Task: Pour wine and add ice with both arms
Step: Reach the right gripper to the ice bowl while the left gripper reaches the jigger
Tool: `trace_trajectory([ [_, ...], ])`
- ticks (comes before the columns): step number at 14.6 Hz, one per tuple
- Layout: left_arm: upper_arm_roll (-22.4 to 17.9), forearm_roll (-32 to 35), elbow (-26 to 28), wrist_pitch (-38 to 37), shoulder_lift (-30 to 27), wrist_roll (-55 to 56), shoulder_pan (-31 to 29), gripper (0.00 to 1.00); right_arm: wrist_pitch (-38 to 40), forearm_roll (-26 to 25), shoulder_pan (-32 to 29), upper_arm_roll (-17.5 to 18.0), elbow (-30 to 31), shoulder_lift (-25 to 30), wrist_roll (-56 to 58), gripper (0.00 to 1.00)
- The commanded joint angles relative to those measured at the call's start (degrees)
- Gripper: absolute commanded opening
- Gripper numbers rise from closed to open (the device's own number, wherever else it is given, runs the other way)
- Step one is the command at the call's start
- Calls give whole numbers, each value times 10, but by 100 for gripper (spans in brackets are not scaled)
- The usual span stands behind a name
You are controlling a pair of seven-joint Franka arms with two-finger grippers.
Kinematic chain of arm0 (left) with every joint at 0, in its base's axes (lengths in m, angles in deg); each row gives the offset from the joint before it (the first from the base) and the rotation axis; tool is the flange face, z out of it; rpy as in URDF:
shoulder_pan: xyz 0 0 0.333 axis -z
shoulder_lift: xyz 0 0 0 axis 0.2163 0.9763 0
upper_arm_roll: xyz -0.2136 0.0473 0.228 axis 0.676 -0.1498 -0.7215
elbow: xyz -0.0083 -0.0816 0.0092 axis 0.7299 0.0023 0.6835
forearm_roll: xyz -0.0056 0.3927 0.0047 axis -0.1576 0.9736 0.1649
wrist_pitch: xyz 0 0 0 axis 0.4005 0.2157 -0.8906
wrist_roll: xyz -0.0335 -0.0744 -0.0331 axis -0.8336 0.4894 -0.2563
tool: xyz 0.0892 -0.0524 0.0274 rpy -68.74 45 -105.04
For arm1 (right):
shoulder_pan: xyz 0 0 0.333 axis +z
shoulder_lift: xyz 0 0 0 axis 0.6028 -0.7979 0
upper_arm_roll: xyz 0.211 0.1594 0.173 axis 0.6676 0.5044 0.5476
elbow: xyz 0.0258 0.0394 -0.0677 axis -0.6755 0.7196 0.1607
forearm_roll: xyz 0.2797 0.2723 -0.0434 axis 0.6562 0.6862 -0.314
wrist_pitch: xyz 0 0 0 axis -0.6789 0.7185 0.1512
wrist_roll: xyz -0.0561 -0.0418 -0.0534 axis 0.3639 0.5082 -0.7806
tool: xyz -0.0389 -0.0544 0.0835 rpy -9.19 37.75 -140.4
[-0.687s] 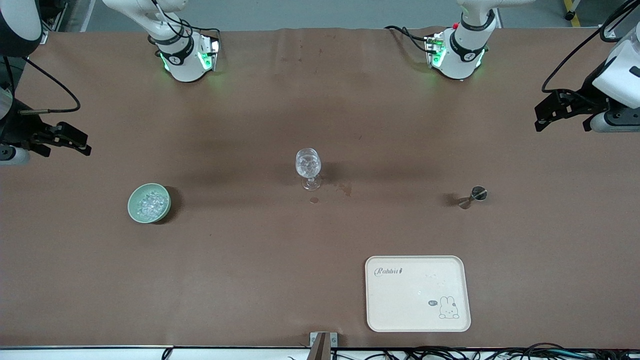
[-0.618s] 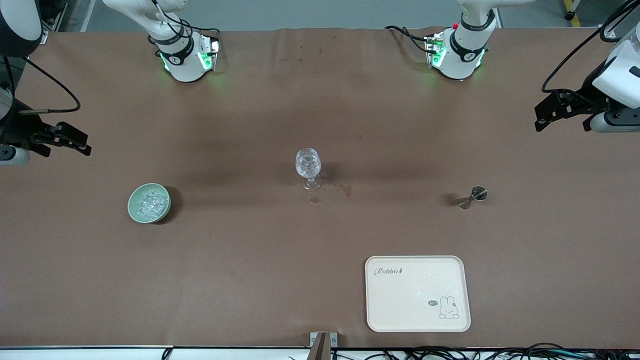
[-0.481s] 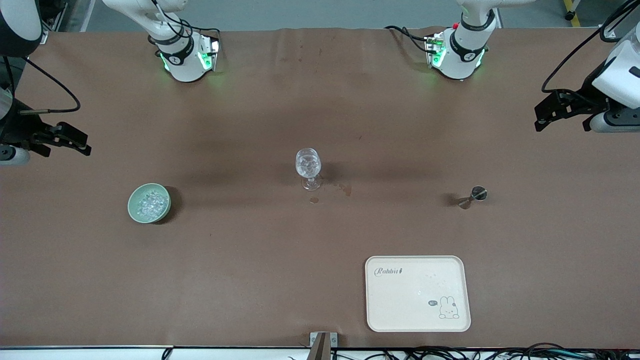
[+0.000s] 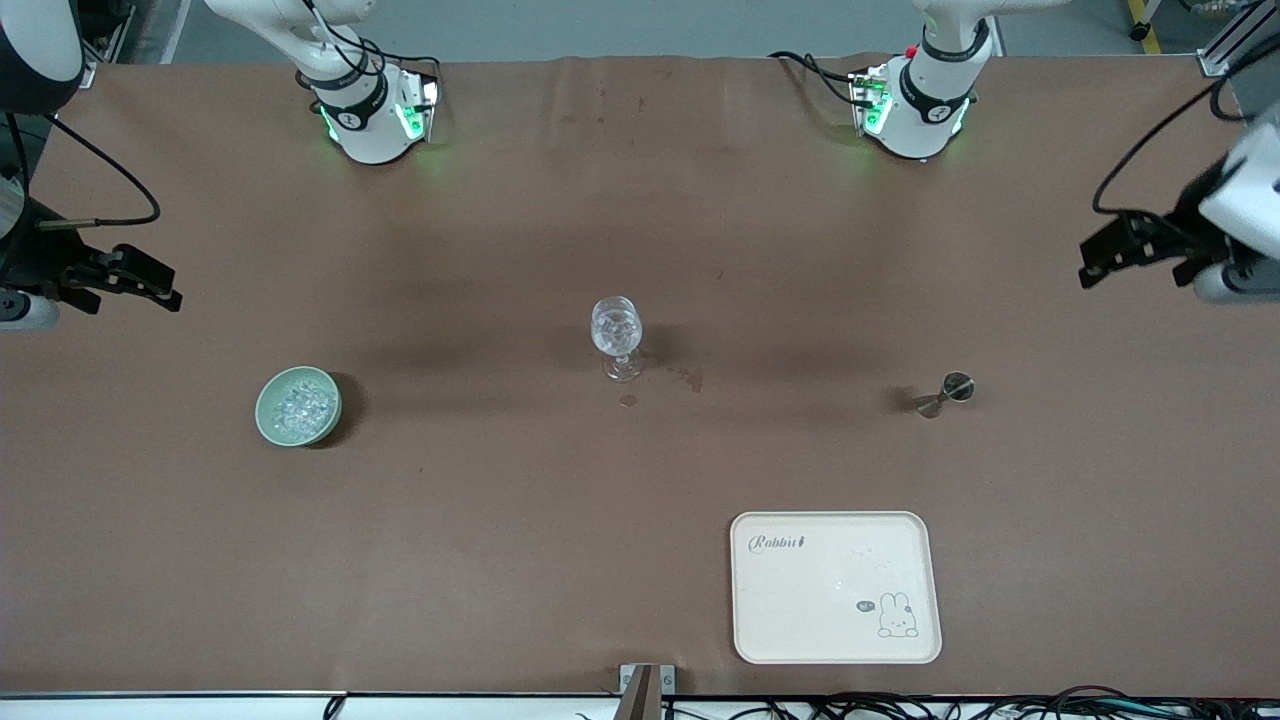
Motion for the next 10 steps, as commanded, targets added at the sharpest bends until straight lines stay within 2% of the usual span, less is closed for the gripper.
trace_trajectory([
  [1, -1, -11, -39, -8, 74, 2, -7, 100, -10, -8, -4, 4, 9, 6, -9, 98],
  [3, -2, -13, -36, -8, 98, 33, -8, 100, -15, -8, -4, 4, 15, 4, -10, 97],
  [6, -1, -32, -33, -6, 142, 103, -23, 100, -63, -8, -11, 3, 56, 4, -10, 97],
  [10, -1, -116, -25, 20, 204, 140, -66, 100, -170, -8, -12, 3, 130, -14, -10, 96],
])
